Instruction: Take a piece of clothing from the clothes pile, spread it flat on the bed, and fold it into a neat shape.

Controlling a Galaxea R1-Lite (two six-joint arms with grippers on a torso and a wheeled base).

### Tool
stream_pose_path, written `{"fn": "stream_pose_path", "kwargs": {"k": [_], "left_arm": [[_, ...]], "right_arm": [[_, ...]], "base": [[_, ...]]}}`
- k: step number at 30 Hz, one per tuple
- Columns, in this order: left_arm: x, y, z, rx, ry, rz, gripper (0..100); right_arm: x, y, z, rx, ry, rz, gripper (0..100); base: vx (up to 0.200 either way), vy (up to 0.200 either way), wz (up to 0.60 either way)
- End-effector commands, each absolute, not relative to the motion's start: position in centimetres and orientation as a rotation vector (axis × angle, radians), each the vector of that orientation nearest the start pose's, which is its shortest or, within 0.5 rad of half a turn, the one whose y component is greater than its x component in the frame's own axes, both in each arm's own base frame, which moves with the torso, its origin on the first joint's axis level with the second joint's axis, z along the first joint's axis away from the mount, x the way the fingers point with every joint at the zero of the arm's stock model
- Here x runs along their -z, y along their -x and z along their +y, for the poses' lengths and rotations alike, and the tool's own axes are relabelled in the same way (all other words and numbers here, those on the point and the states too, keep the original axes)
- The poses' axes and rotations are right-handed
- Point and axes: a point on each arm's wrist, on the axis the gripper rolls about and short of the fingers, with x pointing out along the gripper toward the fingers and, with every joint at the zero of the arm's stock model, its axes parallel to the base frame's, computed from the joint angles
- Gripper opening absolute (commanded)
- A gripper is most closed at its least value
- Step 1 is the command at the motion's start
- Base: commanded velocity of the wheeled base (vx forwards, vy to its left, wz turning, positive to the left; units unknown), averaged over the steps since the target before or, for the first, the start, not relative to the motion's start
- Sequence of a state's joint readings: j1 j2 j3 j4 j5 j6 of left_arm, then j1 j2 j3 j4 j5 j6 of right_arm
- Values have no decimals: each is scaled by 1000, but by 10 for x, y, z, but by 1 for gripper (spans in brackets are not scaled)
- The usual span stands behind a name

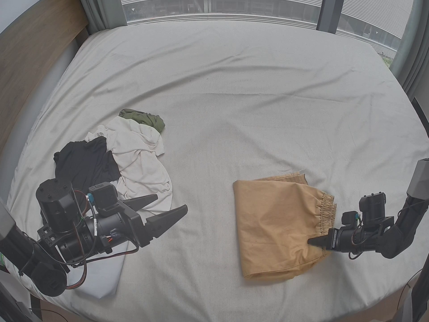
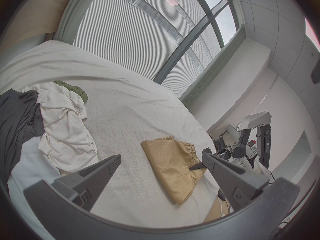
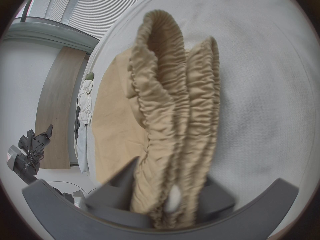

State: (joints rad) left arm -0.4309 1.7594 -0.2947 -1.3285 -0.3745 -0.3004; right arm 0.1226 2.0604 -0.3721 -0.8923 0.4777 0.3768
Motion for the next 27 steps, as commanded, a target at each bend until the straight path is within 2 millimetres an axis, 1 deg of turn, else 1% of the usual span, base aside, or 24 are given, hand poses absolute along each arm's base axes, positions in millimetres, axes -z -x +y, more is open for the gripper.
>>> {"fn": "stream_pose_path", "kwargs": {"k": [1,5,10,12,16,19,22,27], "left_arm": [[-115,-224,-112,776,280,262,100],[-113,-224,-112,774,280,268,100],[-112,-223,-110,768,280,276,100],[-112,-223,-110,768,280,275,100],[-112,-226,-105,752,283,266,100],[-114,-227,-102,753,286,254,100],[-114,-227,-102,755,287,249,100],[-115,-228,-99,742,288,242,100]], "right_arm": [[-8,-261,44,-418,-489,911,0],[-11,-258,50,-458,-486,882,0],[-18,-254,58,-525,-495,789,0],[-26,-251,62,-584,-502,720,0],[-38,-247,69,-646,-522,641,0],[-47,-247,73,-679,-522,595,0],[-52,-246,74,-707,-519,577,0],[-81,-237,82,-848,-526,502,0]], "base": [[0,0,0],[0,0,0],[0,0,0],[0,0,0],[0,0,0],[0,0,0],[0,0,0],[0,0,0]]}}
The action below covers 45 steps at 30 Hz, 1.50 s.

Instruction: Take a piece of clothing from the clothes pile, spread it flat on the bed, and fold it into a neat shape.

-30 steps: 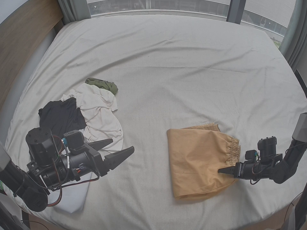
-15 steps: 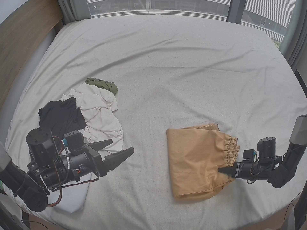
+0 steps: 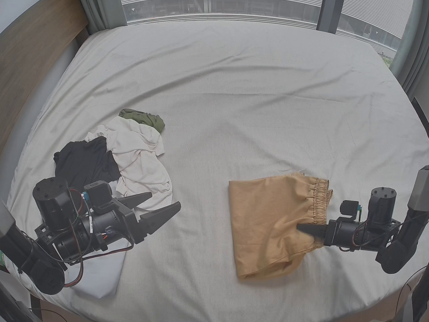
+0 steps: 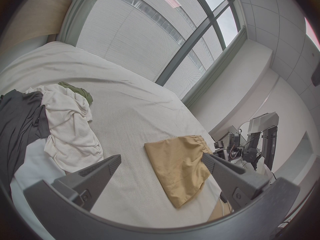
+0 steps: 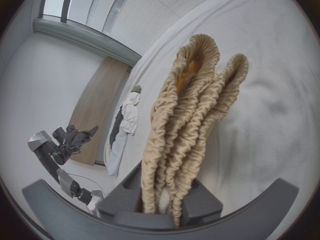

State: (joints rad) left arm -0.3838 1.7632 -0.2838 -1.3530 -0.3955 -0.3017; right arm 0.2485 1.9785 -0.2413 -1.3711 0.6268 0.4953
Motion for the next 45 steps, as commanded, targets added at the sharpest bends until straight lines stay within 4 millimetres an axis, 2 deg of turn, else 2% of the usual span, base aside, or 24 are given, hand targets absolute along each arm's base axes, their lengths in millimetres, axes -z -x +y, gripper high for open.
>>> {"fn": "stream_pose_path", "kwargs": {"k": [1,4,9,23,30,39,45], "left_arm": [[-115,-228,-99,742,288,242,100],[-115,-228,-98,743,288,241,100],[-117,-228,-98,745,288,228,100],[-115,-225,-98,745,288,238,100],[-115,-225,-97,743,290,238,100],[-114,-225,-98,744,291,244,100],[-113,-224,-98,747,293,250,100]], "right_arm": [[-82,-236,82,-850,-527,500,0],[-106,-229,91,-913,-554,440,0],[-128,-230,97,-957,-537,354,0],[-160,-258,106,-978,-526,276,0],[-182,-279,113,-983,-525,252,0],[-214,-331,129,-975,-557,241,0],[-217,-357,137,-969,-562,251,0]], "base": [[0,0,0],[0,0,0],[0,0,0],[0,0,0],[0,0,0],[0,0,0],[0,0,0]]}}
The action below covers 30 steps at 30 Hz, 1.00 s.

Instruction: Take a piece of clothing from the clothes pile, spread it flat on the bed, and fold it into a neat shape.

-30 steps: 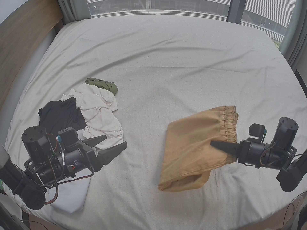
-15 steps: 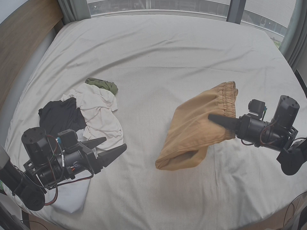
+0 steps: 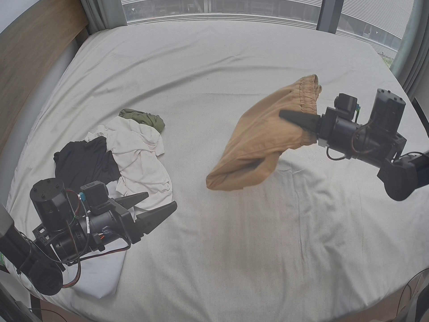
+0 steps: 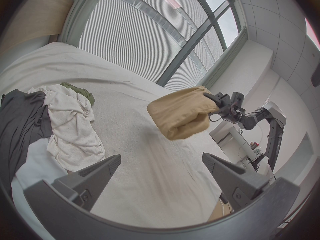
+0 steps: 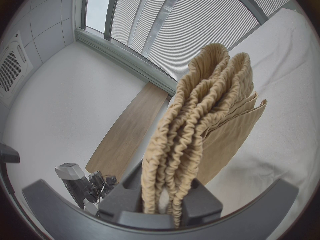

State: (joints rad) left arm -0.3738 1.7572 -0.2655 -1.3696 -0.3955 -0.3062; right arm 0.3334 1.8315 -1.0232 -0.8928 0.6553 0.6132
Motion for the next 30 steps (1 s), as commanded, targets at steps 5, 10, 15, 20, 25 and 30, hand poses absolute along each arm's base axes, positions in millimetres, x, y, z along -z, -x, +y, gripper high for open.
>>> {"fn": "stream_pose_path", "kwargs": {"k": [5,10,15,20,25,30], "left_arm": [[-112,-224,-99,748,295,253,100],[-112,-224,-99,747,296,256,100],[-110,-223,-98,743,294,264,100],[-110,-223,-97,739,301,265,100],[-110,-222,-97,741,302,266,100],[-111,-222,-97,739,303,264,100]], "right_arm": [[-213,-375,144,-964,-575,270,0],[-213,-400,153,-966,-575,269,0],[-218,-422,159,-957,-574,250,0],[-228,-442,166,-915,-576,193,0],[-222,-461,171,-901,-586,165,0],[-197,-485,177,-821,-615,147,0]], "base": [[0,0,0],[0,0,0],[0,0,0],[0,0,0],[0,0,0],[0,0,0]]}}
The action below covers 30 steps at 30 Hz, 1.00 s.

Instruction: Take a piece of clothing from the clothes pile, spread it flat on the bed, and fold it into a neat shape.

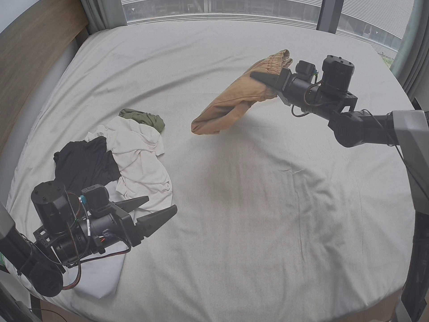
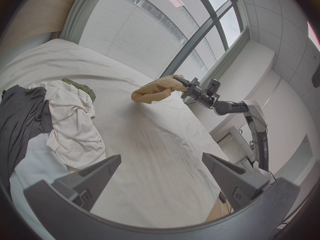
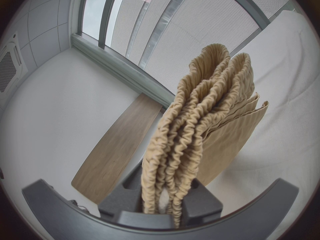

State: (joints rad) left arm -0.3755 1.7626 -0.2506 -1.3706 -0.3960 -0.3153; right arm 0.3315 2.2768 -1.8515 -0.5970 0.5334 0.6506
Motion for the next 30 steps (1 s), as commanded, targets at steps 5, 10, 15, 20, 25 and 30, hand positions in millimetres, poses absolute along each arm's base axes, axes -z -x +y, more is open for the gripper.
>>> {"fn": "stream_pose_path", "kwargs": {"k": [5,10,15,20,25,30], "left_arm": [[-111,-222,-96,740,304,260,100],[-111,-221,-96,740,306,249,100],[-111,-222,-96,742,306,243,100],[-112,-223,-94,731,321,246,100],[-111,-223,-93,727,326,248,100],[-110,-224,-93,726,326,255,100]], "right_arm": [[-161,-499,166,-764,-622,216,0],[-132,-498,147,-695,-629,314,0],[-116,-481,134,-655,-624,381,0],[-96,-468,130,-634,-610,431,0],[-83,-464,128,-627,-599,445,0],[-79,-463,130,-633,-599,431,100]], "base": [[0,0,0],[0,0,0],[0,0,0],[0,0,0],[0,0,0],[0,0,0]]}}
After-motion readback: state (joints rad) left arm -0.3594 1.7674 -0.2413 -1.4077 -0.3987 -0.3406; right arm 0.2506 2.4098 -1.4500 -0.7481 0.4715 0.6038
